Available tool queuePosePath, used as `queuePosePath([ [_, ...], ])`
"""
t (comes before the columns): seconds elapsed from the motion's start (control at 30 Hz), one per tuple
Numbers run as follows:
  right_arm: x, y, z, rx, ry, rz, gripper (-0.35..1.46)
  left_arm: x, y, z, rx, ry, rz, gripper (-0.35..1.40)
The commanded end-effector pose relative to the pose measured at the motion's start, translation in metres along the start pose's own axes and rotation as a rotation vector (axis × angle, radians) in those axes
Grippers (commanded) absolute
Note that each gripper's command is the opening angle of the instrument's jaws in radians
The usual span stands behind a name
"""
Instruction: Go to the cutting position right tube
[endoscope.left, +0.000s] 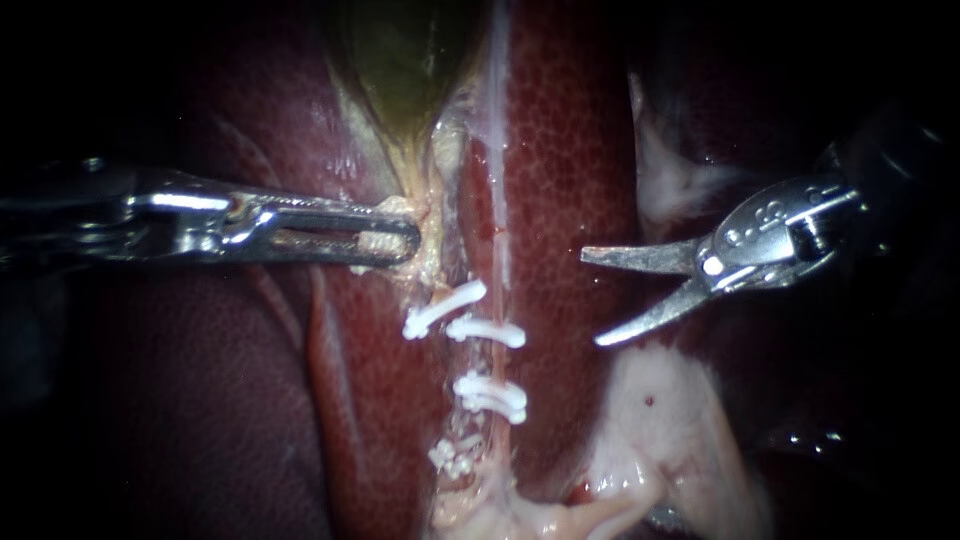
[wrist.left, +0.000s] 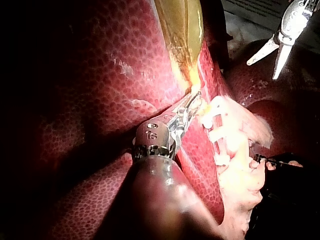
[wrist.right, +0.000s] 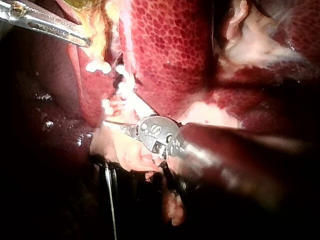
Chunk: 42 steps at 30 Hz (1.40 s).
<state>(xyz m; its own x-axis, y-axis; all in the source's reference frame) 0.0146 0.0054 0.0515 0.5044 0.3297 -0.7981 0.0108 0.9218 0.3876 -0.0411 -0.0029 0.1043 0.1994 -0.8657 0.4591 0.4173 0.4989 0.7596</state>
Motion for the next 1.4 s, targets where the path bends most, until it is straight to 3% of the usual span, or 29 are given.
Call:
queuePosePath([
  [0.03,0.0000,0.0000,0.0000,0.000,-0.001,0.000,1.43,0.0000,0.0000,0.0000,0.001,0.000,0.000,-0.35],
  [0.3,-0.0001,0.0001,0.0001,-0.001,-0.001,0.001,1.43,-0.0007,0.0000,-0.0013,-0.007,-0.006,-0.003,-0.35],
  [0.4,-0.0001,0.0001,0.0001,-0.001,-0.001,0.000,1.43,-0.0020,-0.0001,-0.0027,-0.010,-0.021,-0.017,-0.35],
  [0.67,-0.0001,0.0001,0.0000,-0.001,-0.001,0.001,1.43,-0.0064,-0.0004,-0.0076,-0.039,-0.077,0.022,-0.35],
  [0.9,-0.0001,0.0001,0.0001,-0.001,-0.001,0.000,1.43,-0.0077,0.0001,-0.0101,-0.059,-0.098,0.036,-0.35],
  [1.27,-0.0008,-0.0003,0.0006,0.010,-0.011,0.011,1.43,-0.0077,0.0002,-0.0103,-0.064,-0.102,0.033,-0.35],
  [1.4,-0.0029,-0.0011,0.0022,0.031,-0.076,0.031,1.43,-0.0076,0.0002,-0.0103,-0.065,-0.102,0.033,-0.35],
])
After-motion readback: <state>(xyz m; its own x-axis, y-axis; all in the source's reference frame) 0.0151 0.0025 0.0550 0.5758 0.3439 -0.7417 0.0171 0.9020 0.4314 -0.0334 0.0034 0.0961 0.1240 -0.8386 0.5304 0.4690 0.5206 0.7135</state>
